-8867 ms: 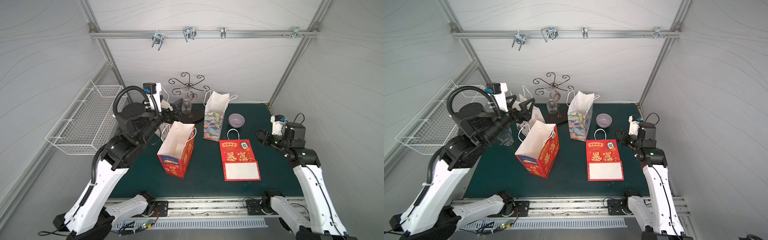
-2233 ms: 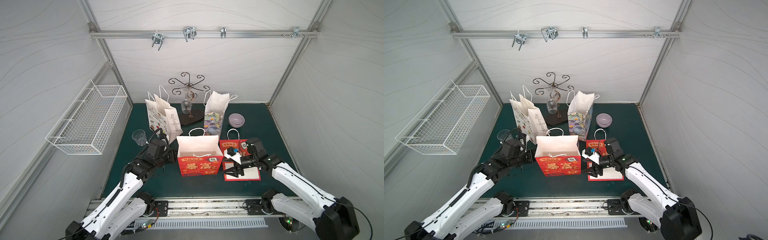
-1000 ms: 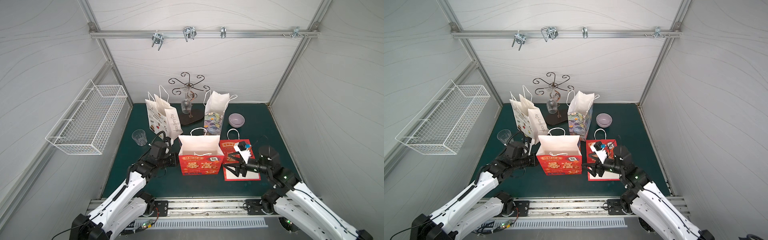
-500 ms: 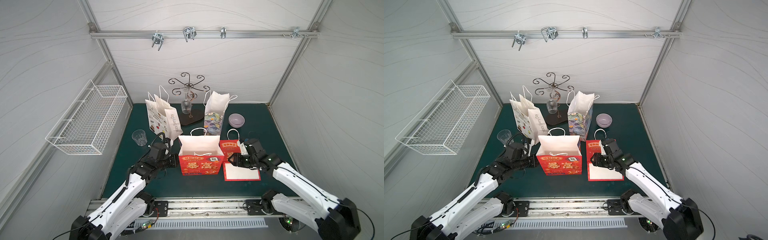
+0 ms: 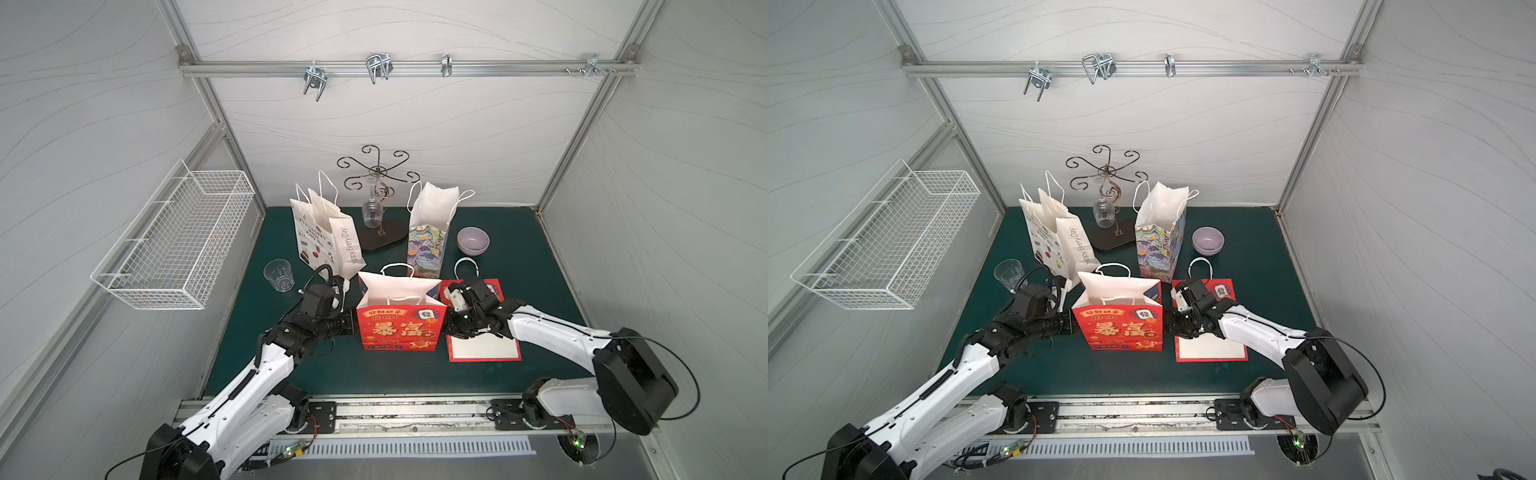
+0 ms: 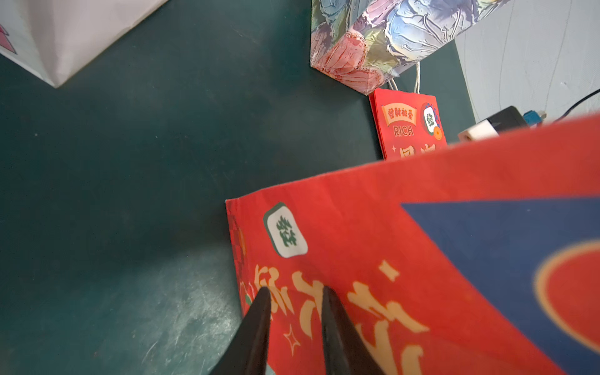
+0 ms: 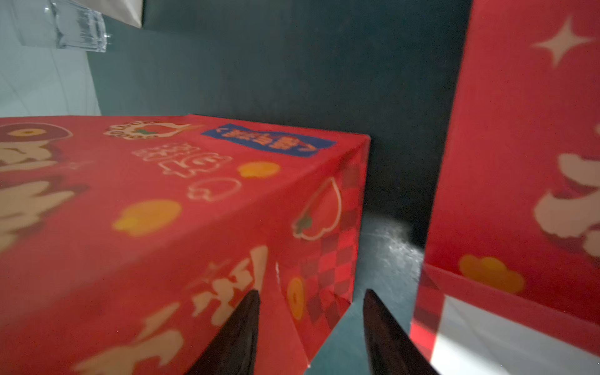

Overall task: Put away the paper bag
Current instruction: Press the paper bag at the center of the board.

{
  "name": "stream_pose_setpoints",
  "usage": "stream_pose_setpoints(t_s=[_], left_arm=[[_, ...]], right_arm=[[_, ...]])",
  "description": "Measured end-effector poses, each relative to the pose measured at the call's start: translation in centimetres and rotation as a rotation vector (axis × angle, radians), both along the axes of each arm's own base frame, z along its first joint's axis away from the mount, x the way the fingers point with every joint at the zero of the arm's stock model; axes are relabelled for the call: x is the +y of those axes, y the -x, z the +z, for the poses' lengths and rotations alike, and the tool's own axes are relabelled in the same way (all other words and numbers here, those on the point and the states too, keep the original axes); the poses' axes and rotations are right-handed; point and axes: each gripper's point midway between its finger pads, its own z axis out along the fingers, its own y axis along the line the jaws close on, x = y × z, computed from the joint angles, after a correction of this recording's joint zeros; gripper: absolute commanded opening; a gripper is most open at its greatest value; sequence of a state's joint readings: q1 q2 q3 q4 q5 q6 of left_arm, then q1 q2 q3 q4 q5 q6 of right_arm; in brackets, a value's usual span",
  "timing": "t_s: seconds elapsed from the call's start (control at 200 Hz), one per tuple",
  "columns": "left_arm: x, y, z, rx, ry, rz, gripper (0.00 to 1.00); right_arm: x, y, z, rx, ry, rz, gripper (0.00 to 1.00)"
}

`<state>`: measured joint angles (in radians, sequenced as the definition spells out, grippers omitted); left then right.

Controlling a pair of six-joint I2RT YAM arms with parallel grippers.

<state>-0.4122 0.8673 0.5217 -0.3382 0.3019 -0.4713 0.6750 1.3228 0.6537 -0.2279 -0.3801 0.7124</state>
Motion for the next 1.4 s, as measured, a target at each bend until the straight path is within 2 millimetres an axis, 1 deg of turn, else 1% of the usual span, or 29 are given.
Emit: stream_pose_setpoints(t_s=[0.17, 0.29, 0.355, 0.415, 0.46, 0.585, 0.635, 0.695, 0.755, 0.84, 0.915, 0.995, 1.096, 1.171, 1.226, 1.311, 1.401], left_arm=[[0.0, 0.1, -0.1, 0.002, 0.001, -0.002, 0.29], [0.0, 0.1, -0.1, 0.002, 0.001, -0.002, 0.29], [0.0, 0.0, -0.1, 0.001, 0.001, -0.001, 0.29], [0.0, 0.0, -0.1, 0.001, 0.001, -0.001, 0.30], [0.0, 0.0, 0.0, -0.002, 0.002, -0.001, 0.30], [0.1, -0.2, 0.1, -0.014, -0.002, 0.007, 0.30], [0.1, -0.3, 0.2, -0.020, -0.003, 0.010, 0.30], [0.2, -0.4, 0.4, -0.029, -0.003, 0.013, 0.30], [0.3, -0.4, 0.5, -0.035, -0.006, 0.015, 0.30], [0.4, -0.5, 0.6, -0.044, -0.010, 0.020, 0.31], [0.4, -0.6, 0.7, -0.053, -0.011, 0.022, 0.31], [0.4, -0.8, 0.8, -0.063, -0.013, 0.022, 0.31], [0.4, -1.0, 1.0, -0.078, -0.016, 0.024, 0.31], [0.4, -1.3, 1.1, -0.087, -0.016, 0.023, 0.31], [0.3, -1.4, 1.0, -0.087, -0.017, 0.022, 0.31], [0.2, -1.5, 0.7, -0.083, -0.023, 0.015, 0.31], [0.1, -1.5, 0.5, -0.079, -0.029, 0.004, 0.31]], right_arm=[[0.8, -0.4, 1.8, -0.050, -0.067, 0.009, 0.59], [0.7, -0.5, 3.1, -0.087, -0.097, 0.008, 0.60], [0.4, -0.8, 3.9, -0.110, -0.110, -0.005, 0.62], [-0.4, -1.2, 4.9, -0.137, -0.121, -0.026, 0.65], [-1.3, -1.7, 5.6, -0.162, -0.123, -0.053, 0.68], [-4.8, -3.3, 8.1, -0.293, -0.081, -0.110, 0.77], [-6.0, -3.9, 9.6, -0.377, -0.058, -0.102, 0.81], [-6.6, -4.0, 11.7, -0.494, -0.040, -0.048, 0.83], [-6.8, -3.7, 13.8, -0.621, -0.027, 0.041, 0.86], [-6.7, -2.3, 16.1, -0.799, -0.003, 0.209, 0.90], [-6.8, -0.9, 17.3, -0.921, 0.025, 0.348, 0.93], [-7.0, 0.6, 17.8, -1.006, 0.052, 0.474, 0.94], [-7.1, 2.2, 17.4, -1.046, 0.066, 0.602, 0.95], [-6.7, 3.2, 17.2, -1.061, 0.035, 0.678, 0.99], [-6.2, 3.8, 16.9, -1.072, -0.006, 0.720, 0.99], [-5.3, 3.9, 16.6, -1.081, -0.073, 0.754, 0.99], [-4.2, 2.9, 16.2, -1.095, -0.122, 0.768, 0.99]])
